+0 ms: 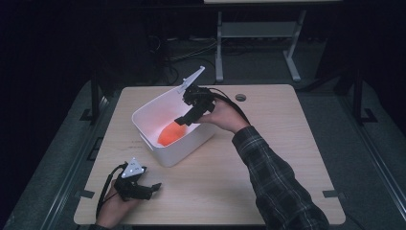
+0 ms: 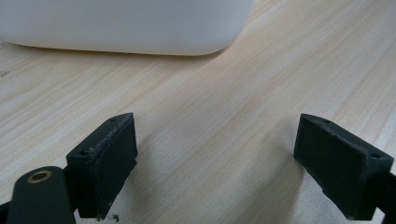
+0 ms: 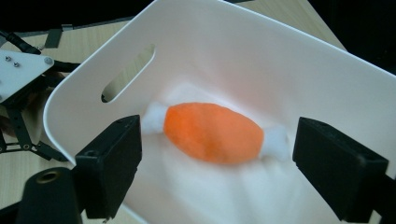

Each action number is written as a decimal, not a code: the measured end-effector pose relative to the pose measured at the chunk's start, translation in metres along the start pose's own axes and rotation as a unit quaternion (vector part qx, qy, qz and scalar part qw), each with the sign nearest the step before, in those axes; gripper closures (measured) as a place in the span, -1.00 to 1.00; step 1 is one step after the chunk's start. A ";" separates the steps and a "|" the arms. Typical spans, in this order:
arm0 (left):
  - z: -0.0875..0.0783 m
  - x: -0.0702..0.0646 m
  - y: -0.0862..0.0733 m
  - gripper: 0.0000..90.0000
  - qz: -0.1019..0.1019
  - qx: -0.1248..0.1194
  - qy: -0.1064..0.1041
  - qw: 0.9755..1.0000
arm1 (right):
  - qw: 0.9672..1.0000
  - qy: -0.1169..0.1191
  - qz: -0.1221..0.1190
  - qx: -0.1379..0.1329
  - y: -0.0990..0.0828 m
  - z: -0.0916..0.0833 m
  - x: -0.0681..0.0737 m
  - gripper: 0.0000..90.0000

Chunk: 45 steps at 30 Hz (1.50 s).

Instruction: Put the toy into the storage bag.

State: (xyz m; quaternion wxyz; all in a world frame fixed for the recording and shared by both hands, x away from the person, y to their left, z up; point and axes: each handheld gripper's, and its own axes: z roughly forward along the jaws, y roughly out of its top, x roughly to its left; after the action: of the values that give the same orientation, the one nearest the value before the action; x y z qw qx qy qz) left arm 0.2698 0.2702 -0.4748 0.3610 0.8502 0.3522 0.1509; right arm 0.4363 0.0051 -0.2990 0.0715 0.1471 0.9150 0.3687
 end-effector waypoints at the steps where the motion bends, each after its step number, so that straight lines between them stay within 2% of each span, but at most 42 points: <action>1: 0.000 0.000 0.000 -0.72 0.000 0.000 0.000 1.000 | 1.000 -0.003 0.003 0.000 -0.002 -0.003 0.000 -0.68; 9: 0.000 0.000 0.000 -0.72 0.000 0.000 0.000 1.000 | 1.000 -0.015 0.019 -0.011 -0.017 -0.018 0.000 -0.71; 10: 0.000 0.000 0.000 -0.72 0.000 0.000 0.000 1.000 | 0.999 -0.018 0.027 -0.013 -0.021 -0.022 0.000 -0.76; 14: 0.000 0.000 0.000 -0.72 0.001 0.000 0.001 1.000 | 0.999 -0.027 0.031 -0.015 -0.027 -0.026 0.001 -0.79; 20: 0.000 0.000 0.000 -0.72 0.000 0.000 0.001 1.000 | 0.998 -0.038 0.047 -0.030 -0.046 -0.042 0.002 -0.83; 29: 0.000 0.000 0.000 -0.72 0.001 0.001 0.001 1.000 | 0.996 -0.055 0.055 -0.041 -0.068 -0.057 0.004 -0.84; 35: 0.000 0.000 0.000 -0.72 0.000 0.000 0.002 1.000 | 0.995 -0.060 0.060 -0.046 -0.080 -0.061 0.007 -0.86; 45: 0.000 0.000 0.000 -0.72 0.001 0.001 0.001 1.000 | 0.993 -0.070 0.080 -0.042 -0.110 -0.063 0.013 -0.95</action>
State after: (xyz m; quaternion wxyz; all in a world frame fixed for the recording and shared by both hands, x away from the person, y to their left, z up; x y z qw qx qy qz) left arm 0.2696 0.2703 -0.4748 0.3598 0.8509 0.3514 0.1519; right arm 0.3851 -0.1068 -0.3303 0.1114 0.2423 0.8768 0.4001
